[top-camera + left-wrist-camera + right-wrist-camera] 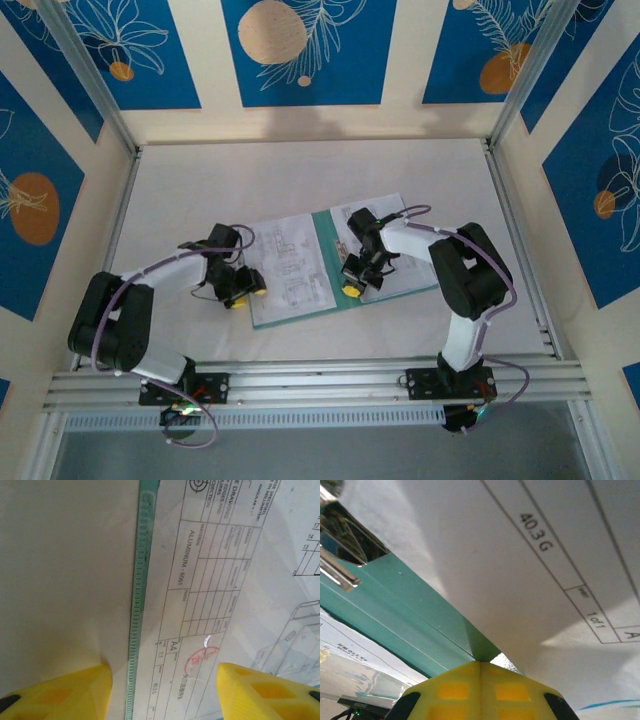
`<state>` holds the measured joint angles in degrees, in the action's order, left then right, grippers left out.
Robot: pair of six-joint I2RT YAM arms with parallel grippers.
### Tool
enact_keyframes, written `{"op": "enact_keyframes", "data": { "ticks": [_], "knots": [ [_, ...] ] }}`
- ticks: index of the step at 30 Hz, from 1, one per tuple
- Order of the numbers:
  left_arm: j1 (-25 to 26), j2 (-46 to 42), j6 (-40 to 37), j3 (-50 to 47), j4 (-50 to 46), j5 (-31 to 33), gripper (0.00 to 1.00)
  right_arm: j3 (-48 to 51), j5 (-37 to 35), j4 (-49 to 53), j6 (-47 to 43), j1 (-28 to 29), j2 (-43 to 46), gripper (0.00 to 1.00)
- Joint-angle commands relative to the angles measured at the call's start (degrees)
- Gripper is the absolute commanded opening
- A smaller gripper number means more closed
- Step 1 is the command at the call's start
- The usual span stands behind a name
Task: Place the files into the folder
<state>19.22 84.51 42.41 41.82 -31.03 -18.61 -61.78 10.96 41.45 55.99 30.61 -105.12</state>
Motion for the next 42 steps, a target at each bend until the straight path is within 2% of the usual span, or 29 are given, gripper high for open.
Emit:
{"op": "enact_keyframes", "data": {
  "ticks": [1,6,14,19,28,33,36,42],
  "knots": [
    [-0.3,1.0,-3.4,0.2,-0.4,-0.2,0.57,1.1,-1.2,4.3,0.6,0.1,-2.9,0.01],
    [1.6,2.4,-5.3,0.9,-0.8,0.6,0.56,0.9,-0.9,4.4,0.8,0.1,-3.5,0.01],
    [7.5,2.0,-1.9,0.4,3.3,0.7,0.56,1.2,-0.4,4.2,1.2,0.1,-3.6,0.00],
    [10.9,1.5,-0.1,1.2,1.6,2.7,0.55,1.3,-0.2,4.2,1.2,0.2,-3.8,0.00],
    [11.0,-1.7,1.6,0.3,1.0,1.7,0.54,1.5,-0.2,4.3,1.3,0.1,-3.9,0.00],
    [11.0,-3.4,1.9,0.5,-7.8,3.9,0.54,1.4,-0.3,4.4,1.2,0.2,-4.0,0.00],
    [11.0,-5.6,3.1,-1.5,-10.0,4.0,0.55,1.2,-0.3,4.5,1.2,0.1,-4.2,0.00],
    [12.3,-10.4,8.3,-6.4,-6.1,-0.4,0.56,1.4,0.1,4.1,1.6,0.1,-4.7,0.00]
  ]
}}
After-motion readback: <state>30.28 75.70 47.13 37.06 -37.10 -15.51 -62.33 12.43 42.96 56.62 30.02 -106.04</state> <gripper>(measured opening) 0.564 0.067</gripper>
